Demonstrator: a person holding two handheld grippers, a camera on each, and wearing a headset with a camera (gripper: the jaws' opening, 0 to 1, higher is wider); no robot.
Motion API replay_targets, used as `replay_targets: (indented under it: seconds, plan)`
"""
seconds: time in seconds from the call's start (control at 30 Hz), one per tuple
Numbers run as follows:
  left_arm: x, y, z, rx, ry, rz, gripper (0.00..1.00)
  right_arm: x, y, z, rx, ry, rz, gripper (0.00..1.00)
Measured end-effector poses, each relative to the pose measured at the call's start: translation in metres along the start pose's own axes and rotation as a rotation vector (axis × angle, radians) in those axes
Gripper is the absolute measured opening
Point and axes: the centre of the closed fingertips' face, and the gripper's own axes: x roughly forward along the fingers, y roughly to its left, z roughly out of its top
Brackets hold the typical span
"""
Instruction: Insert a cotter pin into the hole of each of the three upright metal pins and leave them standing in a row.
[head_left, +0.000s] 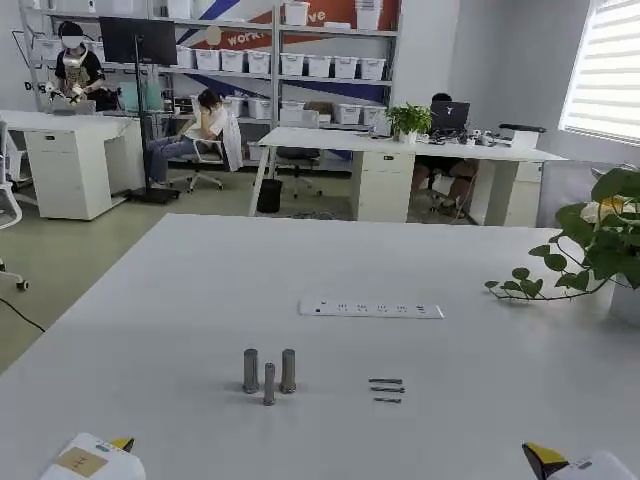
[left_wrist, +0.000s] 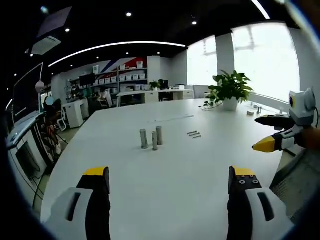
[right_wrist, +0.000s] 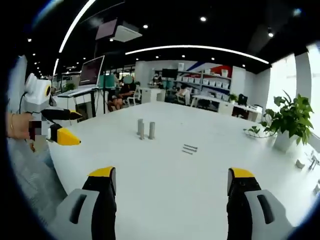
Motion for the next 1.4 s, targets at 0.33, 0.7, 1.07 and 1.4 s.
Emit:
replay_targets:
  seconds: [0.33,0.7,1.07,1.4]
  plan:
    - [-0.0002,-0.0004,-0.0007,0.003,0.004,0.000,0.97,-0.0004,-0.0001,0.0005,0.000,-0.002,0.000,0.89]
    - [0.0002,-0.0004,-0.0018,0.012,0.012,0.001,0.97,-0.0001,0.0008,0.0018,0.000,-0.008,0.005,0.88]
    - [0.0005,-0.0002,-0.0043,0.014,0.025,0.000,0.94,-0.0002,0.0010,0.0029,0.007,-0.014,0.009,0.87]
    - [0.0002,0.0016,-0.0033,0.009,0.022,0.004,0.94,-0.0010,-0.0036,0.0026,0.030,-0.013,-0.002,0.87]
